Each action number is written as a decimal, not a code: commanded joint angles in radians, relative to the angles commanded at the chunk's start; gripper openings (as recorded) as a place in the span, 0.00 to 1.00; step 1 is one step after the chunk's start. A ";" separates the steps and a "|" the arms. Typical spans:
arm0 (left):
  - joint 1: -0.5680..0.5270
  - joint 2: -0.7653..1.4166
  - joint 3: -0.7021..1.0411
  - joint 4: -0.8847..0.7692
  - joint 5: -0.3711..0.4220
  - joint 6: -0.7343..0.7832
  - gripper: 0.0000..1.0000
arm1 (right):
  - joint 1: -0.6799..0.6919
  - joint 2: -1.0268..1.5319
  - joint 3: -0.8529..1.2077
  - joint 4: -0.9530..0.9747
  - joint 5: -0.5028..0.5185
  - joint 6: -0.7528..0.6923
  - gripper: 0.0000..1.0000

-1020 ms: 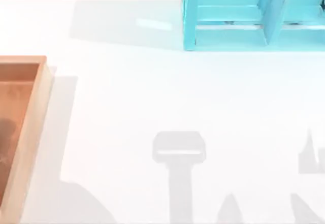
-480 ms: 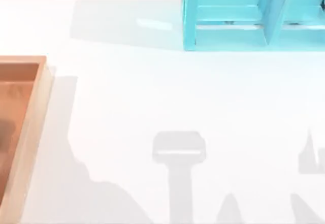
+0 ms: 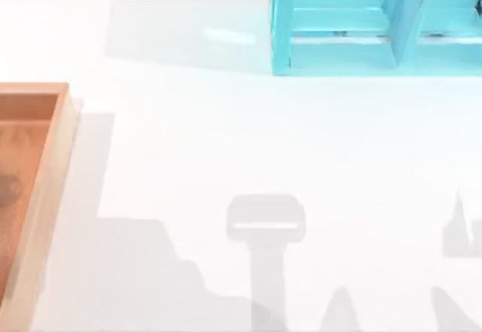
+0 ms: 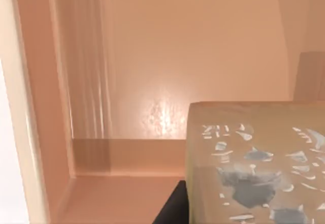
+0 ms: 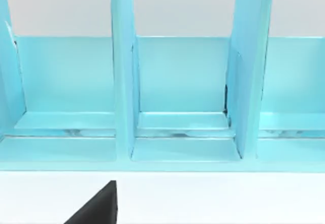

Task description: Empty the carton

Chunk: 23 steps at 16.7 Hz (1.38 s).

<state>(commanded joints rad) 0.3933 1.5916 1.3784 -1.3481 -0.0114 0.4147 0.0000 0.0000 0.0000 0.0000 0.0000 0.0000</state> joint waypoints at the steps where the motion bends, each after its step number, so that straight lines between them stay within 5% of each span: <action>1: 0.000 0.000 0.000 0.000 0.000 0.000 0.00 | 0.000 0.000 0.000 0.000 0.000 0.000 1.00; 7: -0.091 0.006 -0.013 0.044 0.019 -0.054 0.00 | 0.000 0.000 0.000 0.000 0.000 0.000 1.00; 15: -0.551 0.026 -0.093 0.223 0.072 -0.403 0.00 | 0.000 0.000 0.000 0.000 0.000 0.000 1.00; 23: -0.934 0.069 -0.235 0.337 0.032 -0.886 0.00 | 0.000 0.000 0.000 0.000 0.000 0.000 1.00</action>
<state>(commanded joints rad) -0.5410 1.6610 1.1431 -1.0114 0.0209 -0.4712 0.0000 0.0000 0.0000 0.0000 0.0000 0.0000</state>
